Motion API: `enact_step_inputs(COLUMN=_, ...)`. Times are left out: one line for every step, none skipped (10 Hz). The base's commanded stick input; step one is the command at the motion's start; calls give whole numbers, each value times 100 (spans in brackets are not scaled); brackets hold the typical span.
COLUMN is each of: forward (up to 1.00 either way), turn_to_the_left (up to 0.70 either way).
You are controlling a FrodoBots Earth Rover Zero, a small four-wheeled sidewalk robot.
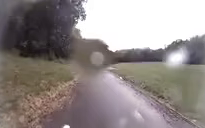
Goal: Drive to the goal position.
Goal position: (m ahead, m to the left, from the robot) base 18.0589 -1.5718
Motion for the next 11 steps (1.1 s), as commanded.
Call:
enact_step_inputs(forward=70, turn_to_the_left=0)
enact_step_inputs(forward=70, turn_to_the_left=0)
enact_step_inputs(forward=70, turn_to_the_left=0)
enact_step_inputs(forward=70, turn_to_the_left=0)
enact_step_inputs(forward=70, turn_to_the_left=0)
enact_step_inputs(forward=70, turn_to_the_left=0)
enact_step_inputs(forward=70, turn_to_the_left=0)
enact_step_inputs(forward=70, turn_to_the_left=0)
enact_step_inputs(forward=70, turn_to_the_left=13)
enact_step_inputs(forward=70, turn_to_the_left=35)
enact_step_inputs(forward=70, turn_to_the_left=35)
